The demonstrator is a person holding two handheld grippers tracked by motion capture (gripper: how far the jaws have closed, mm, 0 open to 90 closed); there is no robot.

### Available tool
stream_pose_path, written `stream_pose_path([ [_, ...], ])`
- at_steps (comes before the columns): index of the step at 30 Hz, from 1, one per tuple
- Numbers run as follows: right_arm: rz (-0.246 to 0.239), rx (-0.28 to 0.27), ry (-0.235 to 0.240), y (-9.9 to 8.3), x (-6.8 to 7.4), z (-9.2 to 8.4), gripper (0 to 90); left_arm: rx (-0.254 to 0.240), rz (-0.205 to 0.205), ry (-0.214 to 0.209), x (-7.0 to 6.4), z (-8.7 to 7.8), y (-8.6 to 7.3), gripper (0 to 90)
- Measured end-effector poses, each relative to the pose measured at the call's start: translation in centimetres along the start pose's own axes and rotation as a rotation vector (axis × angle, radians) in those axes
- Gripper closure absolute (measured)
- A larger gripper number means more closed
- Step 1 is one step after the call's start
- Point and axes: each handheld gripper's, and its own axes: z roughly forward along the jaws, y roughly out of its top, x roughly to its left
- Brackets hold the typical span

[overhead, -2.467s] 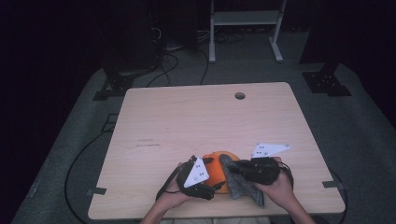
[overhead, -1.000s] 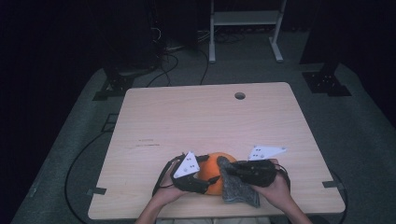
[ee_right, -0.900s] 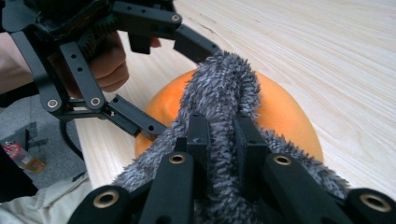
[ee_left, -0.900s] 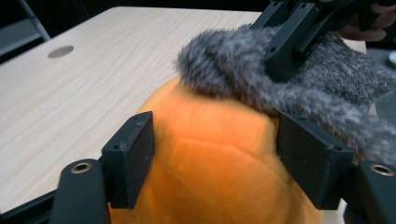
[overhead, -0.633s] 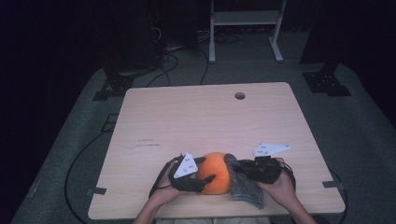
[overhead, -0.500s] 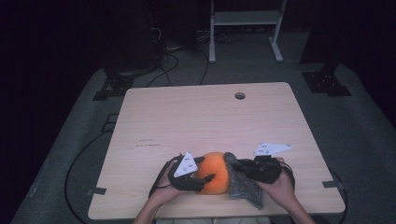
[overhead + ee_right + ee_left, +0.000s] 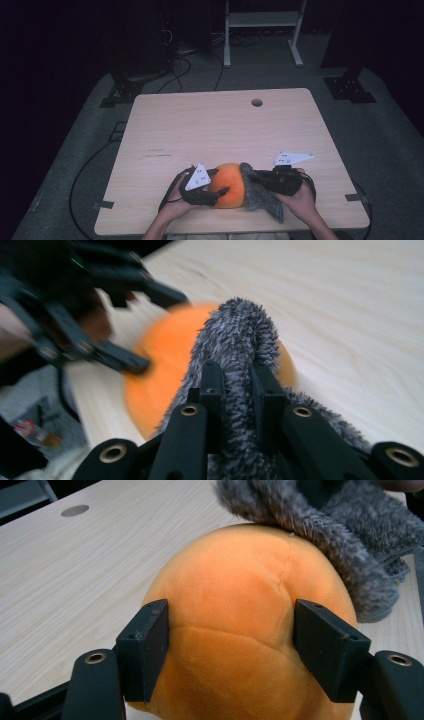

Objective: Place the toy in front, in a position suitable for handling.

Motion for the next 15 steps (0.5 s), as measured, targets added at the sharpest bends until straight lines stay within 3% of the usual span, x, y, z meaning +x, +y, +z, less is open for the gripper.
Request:
stream_pose_path([
  [2,-0.006,-0.018,0.027,0.4,0.4,0.2,77.6,-0.003,0.001,-0.002,-0.1,0.1,0.1,31.7],
  [5,-0.017,0.014,0.025,0.3,0.5,0.9,77.7,-0.012,-0.019,-0.023,0.1,-0.1,0.3,28.7],
  [9,-0.022,0.049,0.027,-0.1,0.3,0.8,77.8,-0.008,-0.101,-0.011,1.0,-0.3,0.8,10.6],
  [12,-0.010,0.051,0.035,-0.3,0.1,0.6,77.8,0.031,-0.168,-0.051,1.5,0.4,0.5,6.6],
  [15,-0.005,0.054,0.042,-0.3,0.1,0.6,77.7,0.061,-0.201,-0.084,1.5,1.1,0.2,8.0],
])
